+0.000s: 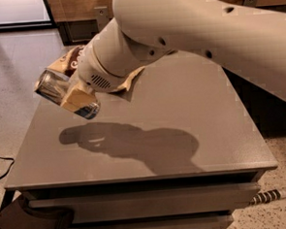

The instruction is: Knock redbull can over

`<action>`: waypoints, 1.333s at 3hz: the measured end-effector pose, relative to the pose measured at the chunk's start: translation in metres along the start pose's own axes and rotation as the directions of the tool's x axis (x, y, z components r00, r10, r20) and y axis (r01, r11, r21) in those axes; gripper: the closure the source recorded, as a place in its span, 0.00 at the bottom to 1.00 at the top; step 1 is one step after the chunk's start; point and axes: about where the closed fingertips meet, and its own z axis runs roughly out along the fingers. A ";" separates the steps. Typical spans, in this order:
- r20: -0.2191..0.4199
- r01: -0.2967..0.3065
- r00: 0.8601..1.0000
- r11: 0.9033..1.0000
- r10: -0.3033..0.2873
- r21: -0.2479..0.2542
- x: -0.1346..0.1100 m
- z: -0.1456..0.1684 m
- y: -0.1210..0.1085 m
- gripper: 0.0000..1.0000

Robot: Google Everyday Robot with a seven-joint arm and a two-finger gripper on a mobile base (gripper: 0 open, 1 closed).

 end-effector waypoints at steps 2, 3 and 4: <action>-0.293 0.009 0.956 0.999 0.002 0.035 0.026 0.023 0.004 1.00; -0.424 0.032 0.905 0.999 -0.023 0.014 0.047 0.058 0.017 1.00; -0.462 0.054 0.884 0.998 -0.063 -0.033 0.054 0.083 0.026 1.00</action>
Offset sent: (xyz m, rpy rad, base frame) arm 0.0072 -0.0061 -0.0552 -0.4564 0.0185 -0.1470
